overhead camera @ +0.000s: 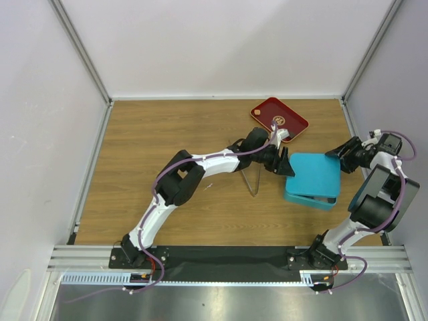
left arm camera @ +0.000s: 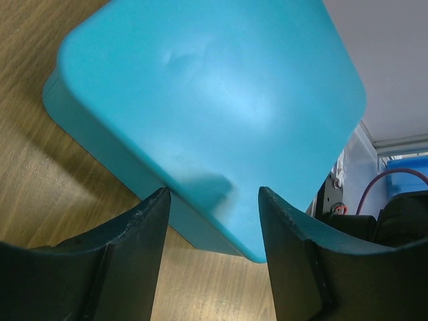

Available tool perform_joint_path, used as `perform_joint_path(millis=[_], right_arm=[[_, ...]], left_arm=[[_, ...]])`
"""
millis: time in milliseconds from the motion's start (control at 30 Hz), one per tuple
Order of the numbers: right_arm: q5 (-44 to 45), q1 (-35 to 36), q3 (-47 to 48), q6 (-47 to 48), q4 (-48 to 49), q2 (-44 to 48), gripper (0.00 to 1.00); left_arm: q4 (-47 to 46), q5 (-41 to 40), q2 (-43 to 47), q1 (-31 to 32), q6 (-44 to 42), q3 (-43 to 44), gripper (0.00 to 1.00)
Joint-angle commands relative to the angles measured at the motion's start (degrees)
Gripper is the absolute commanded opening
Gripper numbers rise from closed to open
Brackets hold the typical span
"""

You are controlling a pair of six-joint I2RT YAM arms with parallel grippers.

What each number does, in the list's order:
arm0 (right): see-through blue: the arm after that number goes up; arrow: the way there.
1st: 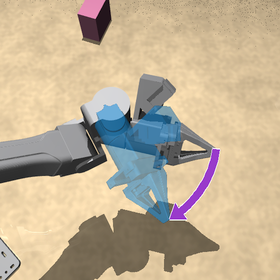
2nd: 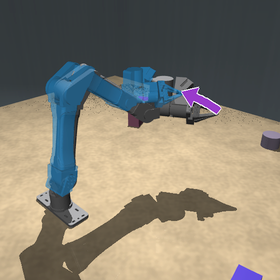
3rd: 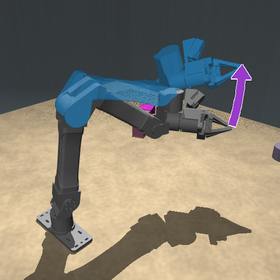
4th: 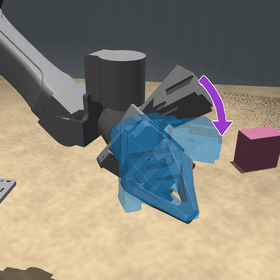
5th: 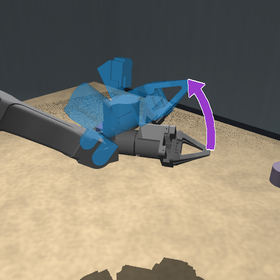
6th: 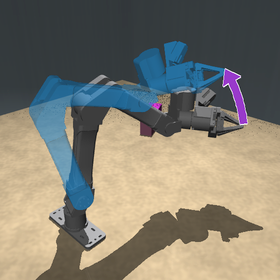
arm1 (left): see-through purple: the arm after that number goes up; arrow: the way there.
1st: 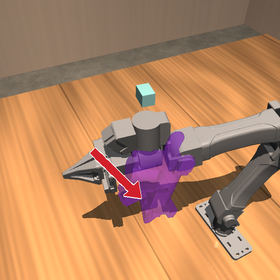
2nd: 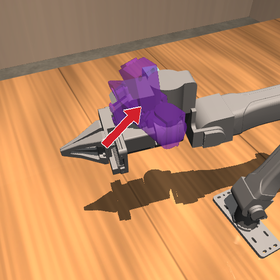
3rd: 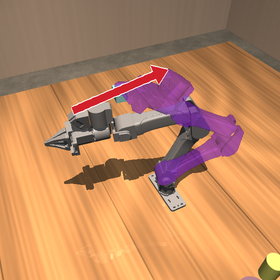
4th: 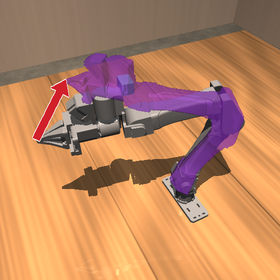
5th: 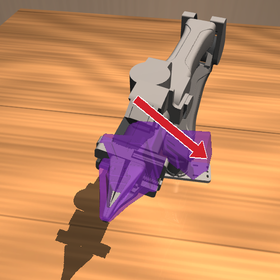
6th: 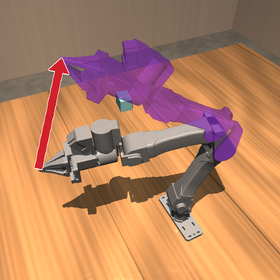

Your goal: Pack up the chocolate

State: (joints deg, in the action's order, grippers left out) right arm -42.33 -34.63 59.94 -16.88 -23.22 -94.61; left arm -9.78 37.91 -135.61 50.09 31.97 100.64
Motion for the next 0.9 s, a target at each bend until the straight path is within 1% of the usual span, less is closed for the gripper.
perform_joint_path(millis=[0, 267, 500, 700, 867], right_arm=[[2.8, -0.3, 3.1, 0.5, -1.0, -0.7, 0.56], [3.4, -0.3, 4.1, 0.3, -1.2, 0.6, 0.57], [9.9, -0.3, 5.5, -0.6, -2.2, 3.0, 0.57], [17.8, -0.3, 6.9, -1.2, -3.6, 5.7, 0.57], [20.5, -0.3, 8.7, -1.3, -6.1, 7.2, 0.57]], left_arm=[[-2.3, 0.9, -0.9, 0.9, 0.1, 3.0, 0.61], [-1.2, 0.8, -1.0, 1.2, -0.4, 3.3, 0.61], [-0.1, 0.4, -0.4, 1.2, -1.2, 3.2, 0.61], [0.3, 0.4, 0.3, 1.2, -1.5, 3.2, 0.62], [0.5, 0.7, 0.5, 1.2, -1.5, 3.2, 0.62]])
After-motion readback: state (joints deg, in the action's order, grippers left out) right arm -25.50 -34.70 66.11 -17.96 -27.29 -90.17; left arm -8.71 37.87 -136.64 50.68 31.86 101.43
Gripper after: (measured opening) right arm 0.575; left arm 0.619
